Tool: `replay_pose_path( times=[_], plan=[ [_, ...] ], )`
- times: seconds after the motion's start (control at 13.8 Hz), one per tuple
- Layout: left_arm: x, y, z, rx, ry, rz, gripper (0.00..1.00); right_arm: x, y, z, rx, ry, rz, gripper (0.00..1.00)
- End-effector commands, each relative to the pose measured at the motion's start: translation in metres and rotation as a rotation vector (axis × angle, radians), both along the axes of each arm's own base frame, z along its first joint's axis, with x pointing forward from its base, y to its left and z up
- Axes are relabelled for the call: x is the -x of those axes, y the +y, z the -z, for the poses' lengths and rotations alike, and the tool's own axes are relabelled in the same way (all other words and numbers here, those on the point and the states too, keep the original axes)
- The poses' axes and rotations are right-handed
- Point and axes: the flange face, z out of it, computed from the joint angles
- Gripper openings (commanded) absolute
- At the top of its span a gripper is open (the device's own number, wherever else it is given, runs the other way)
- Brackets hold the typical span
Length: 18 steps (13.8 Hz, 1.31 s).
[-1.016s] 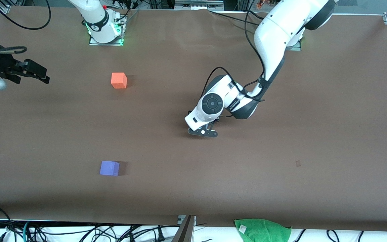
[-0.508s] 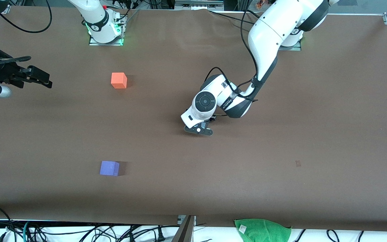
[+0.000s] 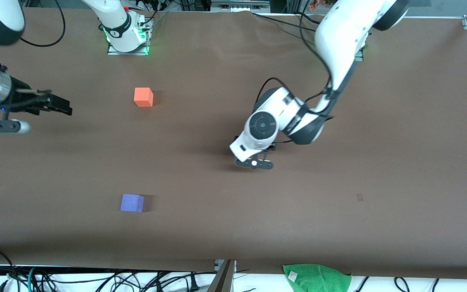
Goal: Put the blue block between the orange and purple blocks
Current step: 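Carry the blue cube with the left gripper to mid-table and release it, then withdraw the left gripper while the right gripper reaches toward the blue cube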
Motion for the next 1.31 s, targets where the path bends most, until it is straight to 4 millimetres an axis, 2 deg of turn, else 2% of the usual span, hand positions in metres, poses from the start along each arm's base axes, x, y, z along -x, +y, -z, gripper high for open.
replay_pose_path(
  times=[0.0, 0.15, 0.29, 0.36, 0.44, 0.51, 0.65, 0.8, 0.94, 1.02, 1.16, 1.23],
  plan=[
    [-0.012, 0.057, -0.085, -0.029, -0.048, -0.063, 1.0, -0.012, 0.005, 0.022, 0.006, 0.031, -0.029, 1.0],
    [-0.018, 0.095, -0.128, -0.041, -0.062, -0.103, 1.0, -0.011, 0.019, 0.021, 0.007, 0.03, -0.035, 1.0],
    [-0.024, 0.138, -0.157, -0.057, -0.059, -0.133, 1.0, -0.011, 0.024, 0.021, -0.014, 0.029, -0.034, 1.0],
    [-0.027, 0.159, -0.169, -0.063, -0.061, -0.159, 1.0, -0.013, 0.033, 0.026, -0.046, 0.03, -0.029, 1.0],
    [-0.031, 0.181, -0.182, -0.065, -0.067, -0.189, 1.0, -0.014, 0.055, 0.026, -0.076, 0.016, -0.005, 1.0],
    [-0.031, 0.202, -0.199, -0.065, -0.08, -0.22, 1.0, -0.015, 0.086, 0.034, -0.075, 0.009, 0.045, 1.0],
    [-0.022, 0.233, -0.228, -0.081, -0.071, -0.237, 1.0, -0.008, 0.164, 0.053, -0.053, 0.007, 0.07, 1.0],
    [-0.013, 0.263, -0.249, -0.073, -0.043, -0.109, 1.0, 0.001, 0.242, 0.076, -0.056, -0.05, 0.111, 1.0],
    [-0.002, 0.287, -0.272, -0.075, -0.034, -0.034, 1.0, 0.015, 0.318, 0.117, -0.061, -0.094, 0.145, 1.0],
    [0.002, 0.309, -0.282, -0.068, -0.031, -0.015, 1.0, 0.021, 0.35, 0.14, -0.069, -0.123, 0.165, 1.0],
    [0.011, 0.33, -0.296, -0.065, -0.033, 0.066, 1.0, 0.045, 0.417, 0.191, -0.107, -0.182, 0.122, 1.0],
    [0.017, 0.341, -0.296, -0.061, -0.032, 0.077, 1.0, 0.061, 0.447, 0.212, -0.127, -0.211, 0.106, 1.0]
  ],
)
